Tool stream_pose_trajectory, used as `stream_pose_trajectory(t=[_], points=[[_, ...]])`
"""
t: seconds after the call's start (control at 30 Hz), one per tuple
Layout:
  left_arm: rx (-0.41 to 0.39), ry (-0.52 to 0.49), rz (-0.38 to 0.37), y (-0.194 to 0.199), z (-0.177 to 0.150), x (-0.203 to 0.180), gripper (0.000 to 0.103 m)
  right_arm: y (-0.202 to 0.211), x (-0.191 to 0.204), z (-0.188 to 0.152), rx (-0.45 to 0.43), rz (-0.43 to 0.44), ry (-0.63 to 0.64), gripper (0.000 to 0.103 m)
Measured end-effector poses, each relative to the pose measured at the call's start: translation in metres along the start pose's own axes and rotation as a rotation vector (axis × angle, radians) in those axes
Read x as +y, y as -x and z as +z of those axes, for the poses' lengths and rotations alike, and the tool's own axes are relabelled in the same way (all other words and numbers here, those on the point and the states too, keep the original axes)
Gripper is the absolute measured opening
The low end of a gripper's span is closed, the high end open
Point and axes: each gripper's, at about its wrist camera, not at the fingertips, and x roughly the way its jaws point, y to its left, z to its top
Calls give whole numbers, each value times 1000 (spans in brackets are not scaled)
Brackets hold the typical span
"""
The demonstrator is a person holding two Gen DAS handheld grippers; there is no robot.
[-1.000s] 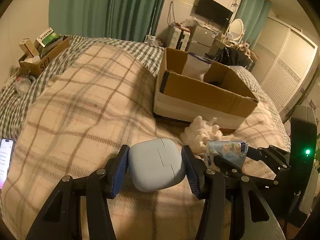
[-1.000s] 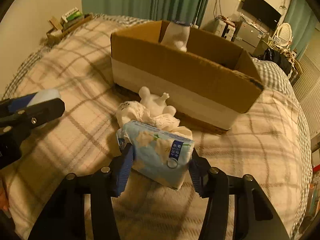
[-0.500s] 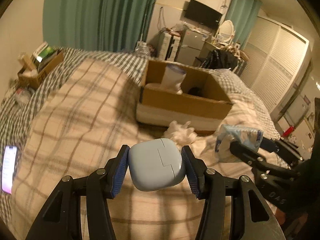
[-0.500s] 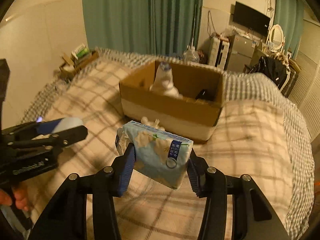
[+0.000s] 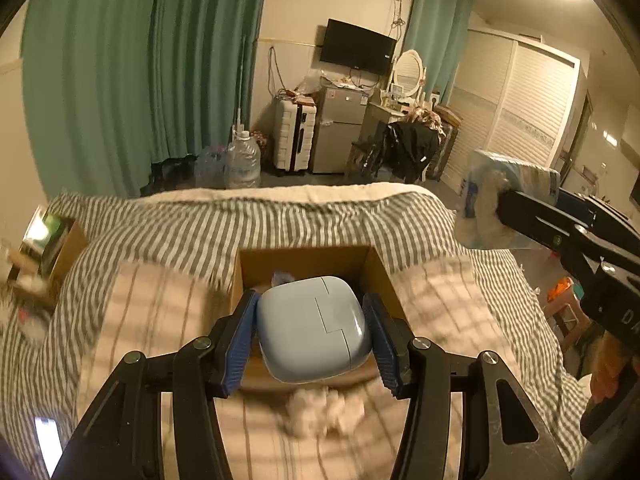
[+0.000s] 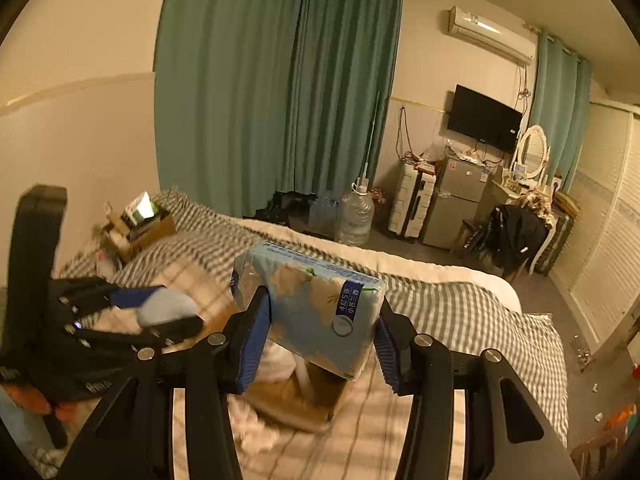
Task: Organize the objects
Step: 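Drop the earbud case with the left tool into the box while the right tool drops the tissue pack in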
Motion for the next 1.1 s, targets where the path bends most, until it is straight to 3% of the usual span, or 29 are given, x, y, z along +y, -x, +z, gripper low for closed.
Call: stream_pose_trajectory(t=[0.1,0.2,0.43,0.63,0.8,0.87,0.93,1.1], points=[[-4,-23,54,-30,14,-1,54,-39,-6,13,41,6,-12,48],[21,-85,93,-64,11,-3,54,-80,-9,4,101,9,-15,48],[142,-63,81,-144,-13,22,54,-173,-21,-48,237,-3,-30,48],[161,-52,83,-178,-23,32,54,-217,-35,-74,283,-2,-41,48],[143,-63,69,-184,-25,31,57,-225,-35,-81,275,3,-66,53],[132,-61,70,-178,-24,30,68,-218,-34,-79,267,-7,-61,55],[117,-55,92,-166,-21,29,87,-204,-37,-73,243,-23,-62,68],[73,-47,111,-120,-12,26,93,-151,-50,-54,174,-33,-113,83]])
